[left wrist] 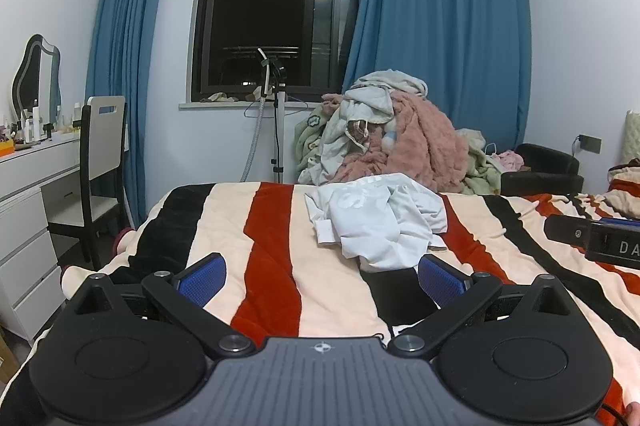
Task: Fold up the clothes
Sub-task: 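Move both grippers toward the crumpled white T-shirt on the bed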
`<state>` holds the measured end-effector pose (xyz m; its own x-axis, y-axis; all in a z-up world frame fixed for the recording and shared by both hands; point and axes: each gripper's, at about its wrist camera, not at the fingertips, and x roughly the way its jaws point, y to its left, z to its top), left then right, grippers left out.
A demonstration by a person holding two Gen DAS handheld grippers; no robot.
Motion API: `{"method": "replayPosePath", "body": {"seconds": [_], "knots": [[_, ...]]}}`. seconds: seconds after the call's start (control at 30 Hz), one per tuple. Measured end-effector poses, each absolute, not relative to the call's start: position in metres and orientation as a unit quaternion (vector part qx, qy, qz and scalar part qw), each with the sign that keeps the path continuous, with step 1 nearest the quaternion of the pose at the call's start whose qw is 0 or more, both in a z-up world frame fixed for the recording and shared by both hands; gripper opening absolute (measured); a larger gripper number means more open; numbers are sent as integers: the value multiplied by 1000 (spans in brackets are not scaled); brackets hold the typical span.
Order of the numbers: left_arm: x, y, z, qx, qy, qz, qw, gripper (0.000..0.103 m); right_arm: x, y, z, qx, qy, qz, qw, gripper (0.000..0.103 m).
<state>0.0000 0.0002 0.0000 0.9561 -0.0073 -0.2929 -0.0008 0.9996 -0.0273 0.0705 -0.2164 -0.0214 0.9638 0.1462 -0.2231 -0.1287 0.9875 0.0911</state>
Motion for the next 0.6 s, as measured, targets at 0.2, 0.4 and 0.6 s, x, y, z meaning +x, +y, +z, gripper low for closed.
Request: {"method": "replayPosePath", "body": {"seconds": [0.2,0.4,0.6], "knots": [[7,6,0,-3,158,1,987,103,72,-215,-25,37,115,65,991,89],[-3,6,0,-13,145,-1,989,103,76,-210,-29,30,117,60,991,89],[3,8,-7,-18,158,0,987,103,76,-211,-28,31,115,53,991,89]]}}
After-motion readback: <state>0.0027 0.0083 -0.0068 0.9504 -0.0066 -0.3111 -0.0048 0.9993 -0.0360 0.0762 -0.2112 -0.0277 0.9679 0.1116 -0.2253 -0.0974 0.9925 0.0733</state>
